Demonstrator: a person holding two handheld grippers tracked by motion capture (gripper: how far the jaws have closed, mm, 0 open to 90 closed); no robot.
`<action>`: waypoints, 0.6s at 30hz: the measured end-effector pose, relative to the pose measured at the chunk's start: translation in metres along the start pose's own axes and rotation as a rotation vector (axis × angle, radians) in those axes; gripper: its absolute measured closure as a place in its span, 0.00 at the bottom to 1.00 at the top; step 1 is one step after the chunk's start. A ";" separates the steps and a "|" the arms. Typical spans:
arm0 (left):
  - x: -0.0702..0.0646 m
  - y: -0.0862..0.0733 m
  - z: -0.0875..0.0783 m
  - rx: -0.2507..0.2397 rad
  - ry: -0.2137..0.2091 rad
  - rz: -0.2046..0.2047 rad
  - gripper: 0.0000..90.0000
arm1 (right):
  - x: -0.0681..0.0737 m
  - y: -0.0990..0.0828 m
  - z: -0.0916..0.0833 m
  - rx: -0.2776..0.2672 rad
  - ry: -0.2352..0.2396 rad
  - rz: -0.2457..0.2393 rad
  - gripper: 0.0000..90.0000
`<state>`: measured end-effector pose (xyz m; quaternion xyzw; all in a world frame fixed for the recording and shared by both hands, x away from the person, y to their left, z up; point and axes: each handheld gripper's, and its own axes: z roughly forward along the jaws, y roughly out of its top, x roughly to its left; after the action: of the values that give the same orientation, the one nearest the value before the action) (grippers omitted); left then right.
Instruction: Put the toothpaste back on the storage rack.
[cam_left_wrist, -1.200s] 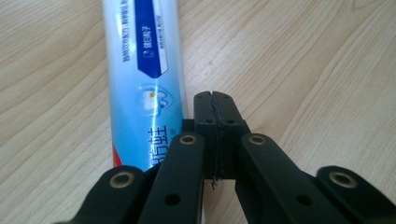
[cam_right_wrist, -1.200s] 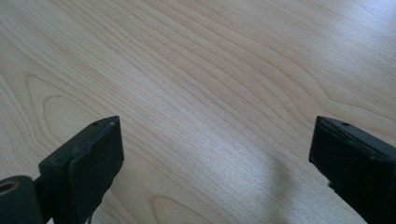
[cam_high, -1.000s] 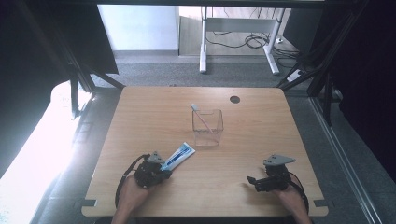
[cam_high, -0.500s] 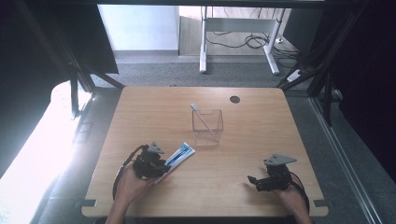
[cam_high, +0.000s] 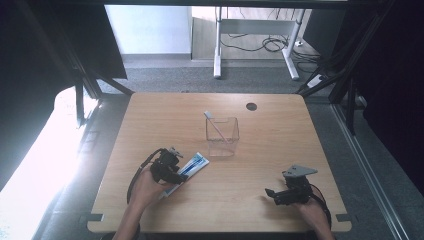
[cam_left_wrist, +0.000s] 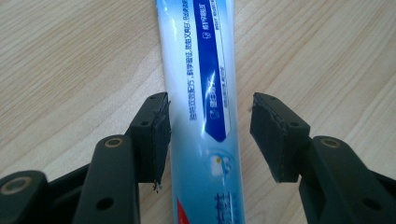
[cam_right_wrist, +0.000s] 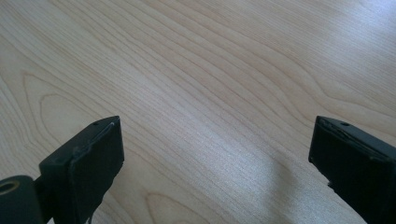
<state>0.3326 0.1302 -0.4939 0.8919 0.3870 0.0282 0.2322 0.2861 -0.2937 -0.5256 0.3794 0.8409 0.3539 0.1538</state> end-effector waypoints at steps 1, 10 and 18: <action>0.000 0.003 0.002 0.013 0.002 0.003 0.52 | 0.000 0.000 0.000 0.001 0.001 -0.001 0.04; 0.000 0.021 0.013 0.110 0.016 0.011 0.51 | 0.000 0.000 0.001 0.004 0.003 0.000 0.04; 0.002 0.027 0.024 0.145 0.017 0.005 0.51 | -0.001 -0.001 0.001 0.008 0.002 -0.002 0.04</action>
<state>0.3580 0.1060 -0.5035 0.9071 0.3876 0.0085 0.1637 0.2865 -0.2941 -0.5267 0.3790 0.8429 0.3505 0.1517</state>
